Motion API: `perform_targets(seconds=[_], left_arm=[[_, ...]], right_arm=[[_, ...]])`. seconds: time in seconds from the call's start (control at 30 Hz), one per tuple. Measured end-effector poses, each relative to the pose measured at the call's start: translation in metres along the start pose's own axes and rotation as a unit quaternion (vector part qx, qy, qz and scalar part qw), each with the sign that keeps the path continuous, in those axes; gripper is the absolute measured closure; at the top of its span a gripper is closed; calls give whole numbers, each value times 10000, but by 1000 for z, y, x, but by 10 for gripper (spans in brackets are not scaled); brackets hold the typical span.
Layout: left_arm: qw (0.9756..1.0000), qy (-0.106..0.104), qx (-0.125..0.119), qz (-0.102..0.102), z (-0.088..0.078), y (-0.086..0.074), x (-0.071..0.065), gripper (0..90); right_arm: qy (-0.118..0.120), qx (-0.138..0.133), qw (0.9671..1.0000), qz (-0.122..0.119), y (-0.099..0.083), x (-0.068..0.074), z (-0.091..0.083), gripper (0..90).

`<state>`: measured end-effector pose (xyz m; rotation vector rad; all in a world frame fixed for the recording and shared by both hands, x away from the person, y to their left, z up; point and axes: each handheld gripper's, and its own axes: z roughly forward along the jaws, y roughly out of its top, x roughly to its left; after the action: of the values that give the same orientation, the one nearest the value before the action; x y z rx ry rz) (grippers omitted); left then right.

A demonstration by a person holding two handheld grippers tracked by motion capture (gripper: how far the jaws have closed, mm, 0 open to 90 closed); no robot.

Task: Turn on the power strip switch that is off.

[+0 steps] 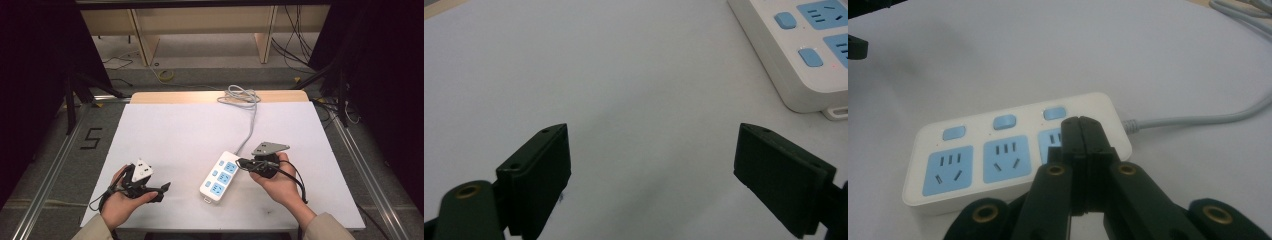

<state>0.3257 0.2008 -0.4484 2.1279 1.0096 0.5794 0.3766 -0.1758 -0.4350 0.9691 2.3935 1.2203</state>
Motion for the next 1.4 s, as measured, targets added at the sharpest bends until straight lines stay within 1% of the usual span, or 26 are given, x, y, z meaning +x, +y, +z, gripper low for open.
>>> perform_targets(seconds=[0.33,0.8,1.03,1.1,1.23,1.4], left_arm=[[10000,4,12,12,0,0,0,147],[10000,-2,-11,5,0,0,-1,146],[10000,-4,-15,12,0,0,-1,147],[10000,-4,-15,11,0,0,-1,148],[10000,-1,-18,12,0,0,-1,148],[10000,0,-18,14,0,0,-1,148]], right_arm=[[31,16,10000,9,3,2,4,900],[101,80,9999,-56,7,6,13,900],[134,94,9999,-41,9,8,16,900],[141,107,9998,-82,9,8,17,900],[157,122,9998,-55,10,9,19,900],[181,142,9997,-76,11,10,22,900]])
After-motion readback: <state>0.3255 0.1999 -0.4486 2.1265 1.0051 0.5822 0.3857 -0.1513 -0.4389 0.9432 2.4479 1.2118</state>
